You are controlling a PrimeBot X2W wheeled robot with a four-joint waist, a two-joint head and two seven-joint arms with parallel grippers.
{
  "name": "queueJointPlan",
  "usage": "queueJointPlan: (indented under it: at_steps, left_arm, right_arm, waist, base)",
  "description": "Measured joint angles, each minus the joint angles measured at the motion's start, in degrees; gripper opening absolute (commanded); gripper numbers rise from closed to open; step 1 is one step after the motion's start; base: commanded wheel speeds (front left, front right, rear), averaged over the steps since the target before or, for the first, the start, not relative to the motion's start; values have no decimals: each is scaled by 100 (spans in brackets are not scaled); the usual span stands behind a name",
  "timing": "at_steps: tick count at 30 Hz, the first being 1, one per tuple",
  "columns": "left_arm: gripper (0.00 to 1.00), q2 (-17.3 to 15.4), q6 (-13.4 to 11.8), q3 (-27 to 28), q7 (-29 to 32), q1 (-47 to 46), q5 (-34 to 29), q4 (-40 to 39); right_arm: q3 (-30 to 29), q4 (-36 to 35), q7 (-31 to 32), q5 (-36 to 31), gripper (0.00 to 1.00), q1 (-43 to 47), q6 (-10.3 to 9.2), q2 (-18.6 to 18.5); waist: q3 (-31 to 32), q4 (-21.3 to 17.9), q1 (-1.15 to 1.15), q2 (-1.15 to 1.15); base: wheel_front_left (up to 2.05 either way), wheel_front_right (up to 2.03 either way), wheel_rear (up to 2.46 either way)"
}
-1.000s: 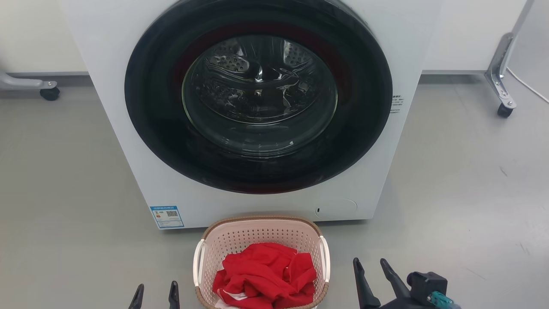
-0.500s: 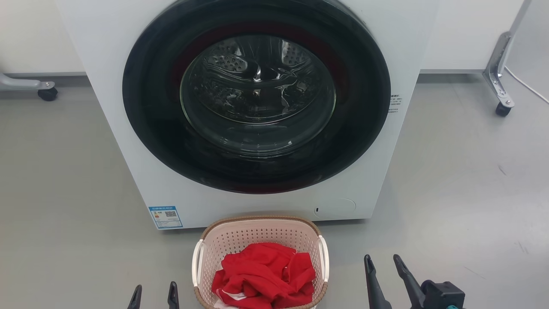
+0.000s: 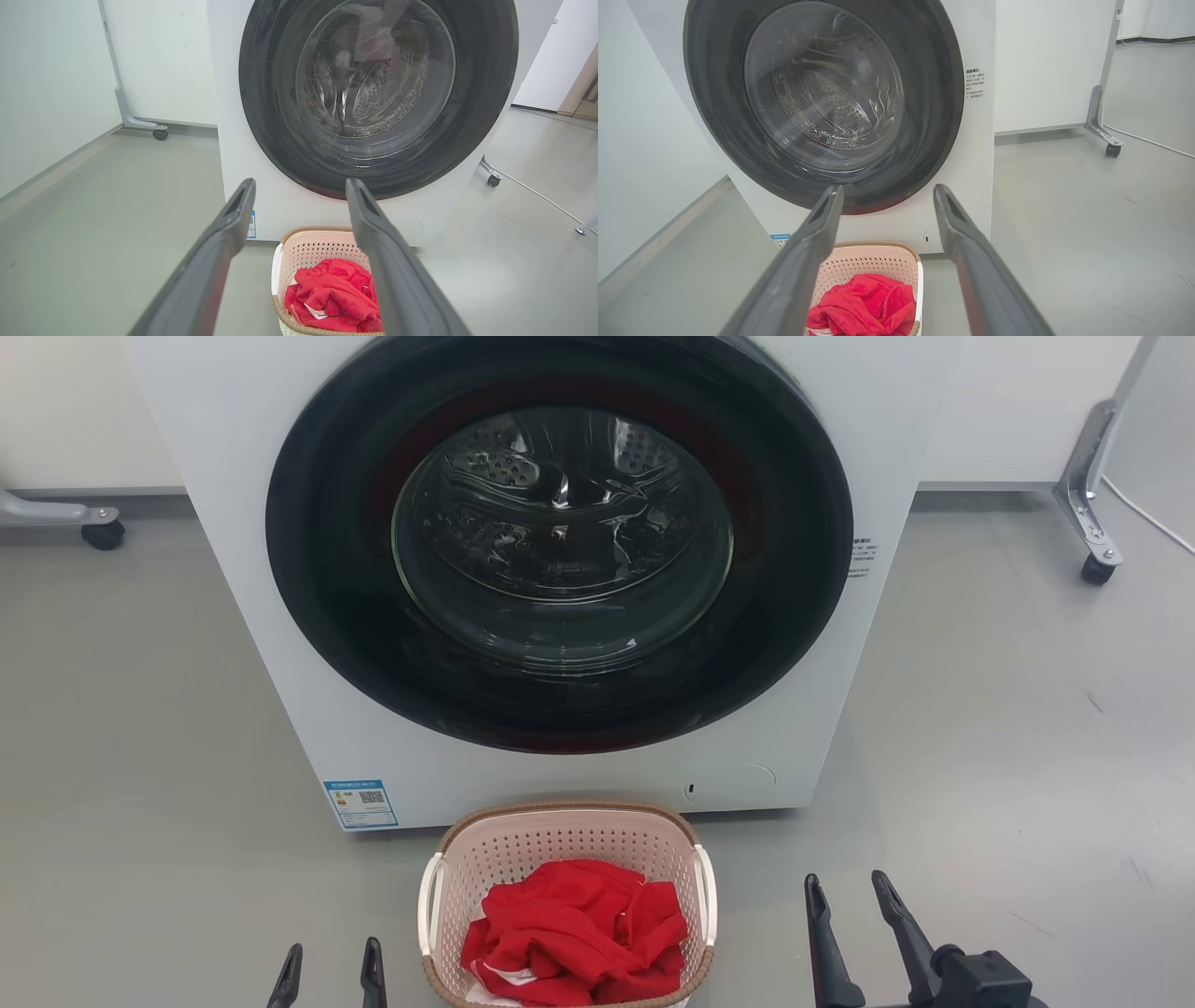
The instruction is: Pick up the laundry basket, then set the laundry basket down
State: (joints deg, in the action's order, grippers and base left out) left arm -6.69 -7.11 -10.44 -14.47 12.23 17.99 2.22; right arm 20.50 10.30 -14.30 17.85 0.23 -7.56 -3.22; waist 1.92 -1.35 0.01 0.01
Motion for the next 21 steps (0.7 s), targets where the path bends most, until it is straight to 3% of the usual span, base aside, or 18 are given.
queueJointPlan:
  at_steps: [12, 13, 21]
  left_arm:
    - [100, 43, 0, 48, 0, 3, -55, -36]
    - [0, 45, 4, 44, 2, 2, -52, -1]
    - [0, 100, 32, 52, 46, 3, 36, 302]
  right_arm:
    - [-64, -163, 0, -138, 100, 71, 0, 18]
    - [-60, -129, 9, -140, 0, 71, 0, 18]
    - [-105, 158, 20, -9, 0, 265, 30, 18]
  waist:
    - [-27, 7, 0, 0]
    - [-27, 7, 0, 0]
    - [-35, 11, 0, 0]
  base:
    - [0, 0, 0]
    - [0, 0, 0]
    - [0, 0, 0]
